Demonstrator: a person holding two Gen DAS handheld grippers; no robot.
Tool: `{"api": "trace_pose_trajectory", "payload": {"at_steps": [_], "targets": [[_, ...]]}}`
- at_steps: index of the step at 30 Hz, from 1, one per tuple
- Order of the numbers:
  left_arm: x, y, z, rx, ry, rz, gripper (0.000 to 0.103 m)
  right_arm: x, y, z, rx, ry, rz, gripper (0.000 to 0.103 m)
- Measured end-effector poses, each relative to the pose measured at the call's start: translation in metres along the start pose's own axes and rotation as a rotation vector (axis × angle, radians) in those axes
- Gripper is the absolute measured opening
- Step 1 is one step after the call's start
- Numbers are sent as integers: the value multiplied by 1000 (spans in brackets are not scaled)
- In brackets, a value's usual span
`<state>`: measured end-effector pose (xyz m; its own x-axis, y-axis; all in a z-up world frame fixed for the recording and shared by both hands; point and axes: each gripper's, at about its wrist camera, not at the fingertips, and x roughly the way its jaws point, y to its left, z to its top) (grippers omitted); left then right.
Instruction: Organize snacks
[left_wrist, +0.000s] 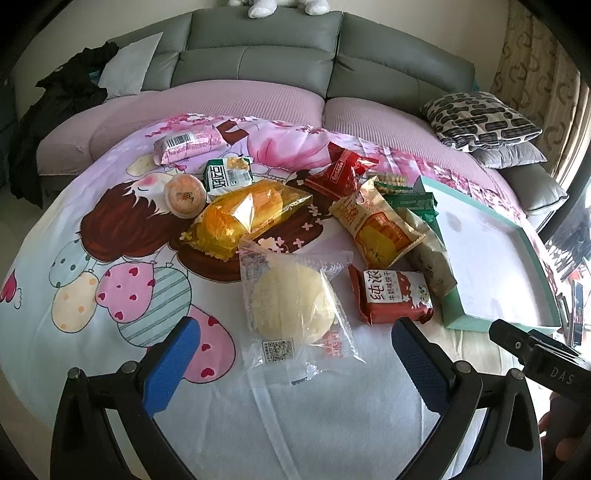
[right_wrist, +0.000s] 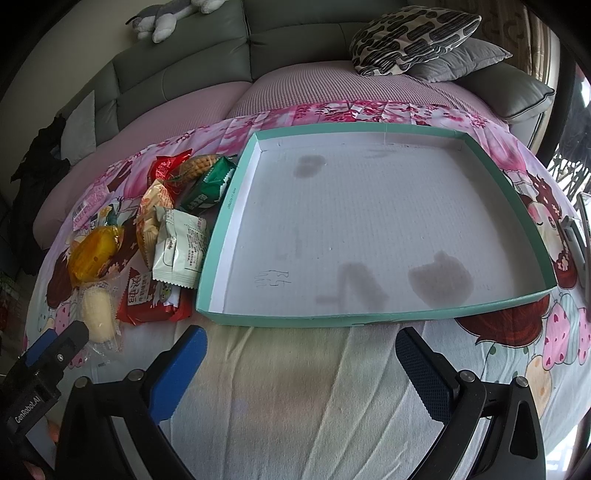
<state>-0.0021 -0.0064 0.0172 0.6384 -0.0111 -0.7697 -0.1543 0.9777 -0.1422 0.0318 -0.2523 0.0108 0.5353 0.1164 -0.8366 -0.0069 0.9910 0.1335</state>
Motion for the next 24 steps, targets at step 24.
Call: {"api": "trace_pose_trajectory", "payload": {"at_steps": [24], "targets": [[16,4,12,47,5,4,100,-12,41,32,-94,-98,91,103]]}}
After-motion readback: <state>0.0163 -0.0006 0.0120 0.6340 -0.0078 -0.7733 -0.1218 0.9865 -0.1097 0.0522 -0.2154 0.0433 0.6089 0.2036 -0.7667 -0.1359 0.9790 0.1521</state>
